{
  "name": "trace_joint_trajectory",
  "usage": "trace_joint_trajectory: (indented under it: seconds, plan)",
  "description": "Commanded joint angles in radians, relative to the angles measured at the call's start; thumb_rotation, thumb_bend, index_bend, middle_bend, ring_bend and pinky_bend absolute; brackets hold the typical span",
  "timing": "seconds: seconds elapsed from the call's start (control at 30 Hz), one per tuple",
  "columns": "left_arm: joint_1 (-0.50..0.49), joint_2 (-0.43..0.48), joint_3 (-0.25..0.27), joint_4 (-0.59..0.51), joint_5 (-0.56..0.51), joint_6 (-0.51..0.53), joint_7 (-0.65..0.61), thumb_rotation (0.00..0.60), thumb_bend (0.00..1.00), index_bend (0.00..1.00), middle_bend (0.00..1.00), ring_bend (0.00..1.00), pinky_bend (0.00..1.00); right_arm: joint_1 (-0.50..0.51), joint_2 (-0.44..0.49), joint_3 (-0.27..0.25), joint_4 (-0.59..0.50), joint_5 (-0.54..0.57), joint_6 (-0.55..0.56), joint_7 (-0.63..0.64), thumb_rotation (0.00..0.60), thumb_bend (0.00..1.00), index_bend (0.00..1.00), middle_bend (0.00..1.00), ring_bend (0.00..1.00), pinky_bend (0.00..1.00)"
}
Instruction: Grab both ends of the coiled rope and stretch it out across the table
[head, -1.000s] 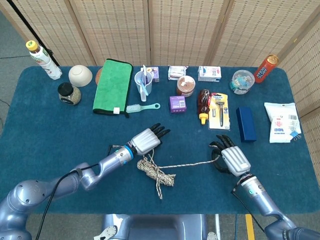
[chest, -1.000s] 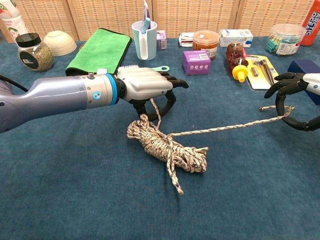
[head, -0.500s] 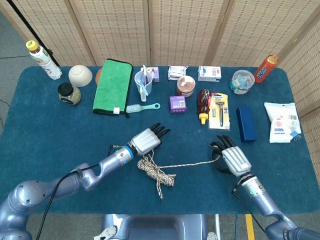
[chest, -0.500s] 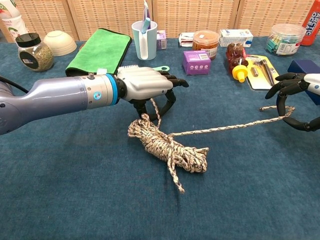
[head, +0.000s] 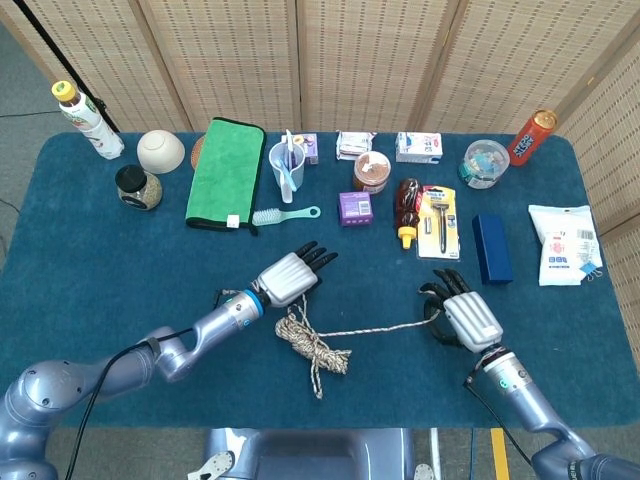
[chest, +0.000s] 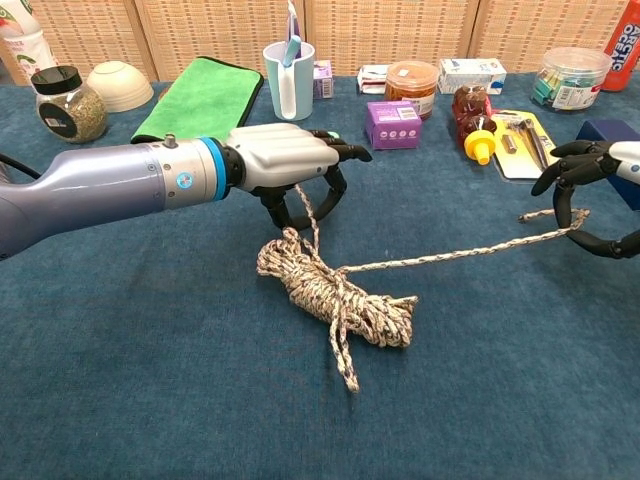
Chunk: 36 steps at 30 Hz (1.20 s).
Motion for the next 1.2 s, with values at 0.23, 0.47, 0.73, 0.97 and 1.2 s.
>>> trace_joint_trajectory:
  seconds: [0.23, 0.47, 0.73, 0.97, 1.2]
  plan:
    - [0.065, 0.093, 0.003, -0.077, -0.022, 0.063, -0.026, 0.600, 0.43, 0.82, 0.05, 0.00, 0.00, 0.004, 0.038, 0.022, -0.030, 0.007, 0.014, -0.014, 0.600, 0.51, 0.68, 0.28, 0.06, 0.00]
    - [0.120, 0.176, 0.007, -0.144, -0.042, 0.108, -0.038, 0.600, 0.44, 0.83, 0.06, 0.00, 0.00, -0.001, 0.074, 0.035, -0.054, 0.015, 0.031, -0.019, 0.600, 0.51, 0.69, 0.29, 0.07, 0.00]
    - [0.186, 0.277, 0.003, -0.215, -0.076, 0.158, -0.051, 0.600, 0.45, 0.83, 0.07, 0.00, 0.00, -0.013, 0.123, 0.055, -0.079, 0.027, 0.060, -0.028, 0.600, 0.51, 0.69, 0.30, 0.08, 0.00]
    - [0.234, 0.363, 0.004, -0.271, -0.083, 0.198, -0.059, 0.600, 0.45, 0.83, 0.07, 0.00, 0.00, -0.029, 0.169, 0.071, -0.104, 0.045, 0.082, -0.039, 0.600, 0.51, 0.69, 0.30, 0.08, 0.00]
    - [0.268, 0.416, 0.002, -0.289, -0.090, 0.217, -0.072, 0.600, 0.45, 0.83, 0.07, 0.00, 0.00, -0.040, 0.196, 0.081, -0.118, 0.061, 0.088, -0.048, 0.600, 0.51, 0.69, 0.31, 0.09, 0.00]
